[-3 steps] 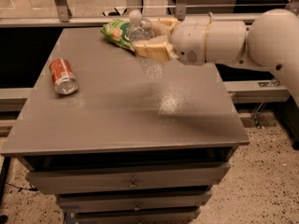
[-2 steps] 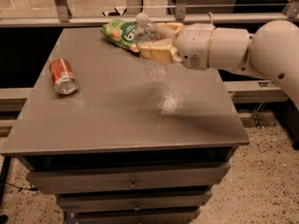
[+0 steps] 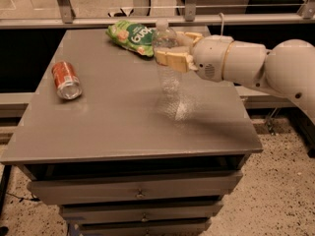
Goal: Place water bottle upright
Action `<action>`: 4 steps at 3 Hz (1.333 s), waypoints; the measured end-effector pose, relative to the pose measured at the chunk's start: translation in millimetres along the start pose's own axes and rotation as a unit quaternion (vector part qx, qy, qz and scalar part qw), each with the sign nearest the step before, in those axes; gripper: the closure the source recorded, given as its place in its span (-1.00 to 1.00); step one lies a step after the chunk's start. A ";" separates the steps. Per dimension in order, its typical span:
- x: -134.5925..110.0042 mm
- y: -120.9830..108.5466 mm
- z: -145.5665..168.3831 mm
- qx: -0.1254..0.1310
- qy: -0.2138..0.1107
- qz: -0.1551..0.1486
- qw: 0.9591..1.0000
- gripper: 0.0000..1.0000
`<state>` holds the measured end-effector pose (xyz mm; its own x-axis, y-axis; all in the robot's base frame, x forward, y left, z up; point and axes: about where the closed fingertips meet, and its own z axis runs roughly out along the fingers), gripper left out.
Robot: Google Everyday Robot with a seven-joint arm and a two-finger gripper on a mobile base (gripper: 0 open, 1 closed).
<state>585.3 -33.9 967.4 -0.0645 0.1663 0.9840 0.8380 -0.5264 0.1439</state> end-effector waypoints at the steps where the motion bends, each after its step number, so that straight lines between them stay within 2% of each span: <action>1: -5.3 6.3 -3.7 -0.013 0.016 0.024 1.000 1.00; 2: -8.0 10.7 -6.3 -0.020 0.031 0.041 0.998 1.00; 3: -10.2 13.1 -7.5 -0.022 0.033 0.050 0.998 0.63; 4: -13.2 14.7 -9.2 -0.024 0.031 0.056 0.998 0.16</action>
Offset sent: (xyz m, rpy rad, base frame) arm 0.0096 -0.0238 -0.0086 0.1469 0.0320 -0.0629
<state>593.5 -51.5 957.5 -0.0059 0.0526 0.9986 0.8146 -0.5789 0.0353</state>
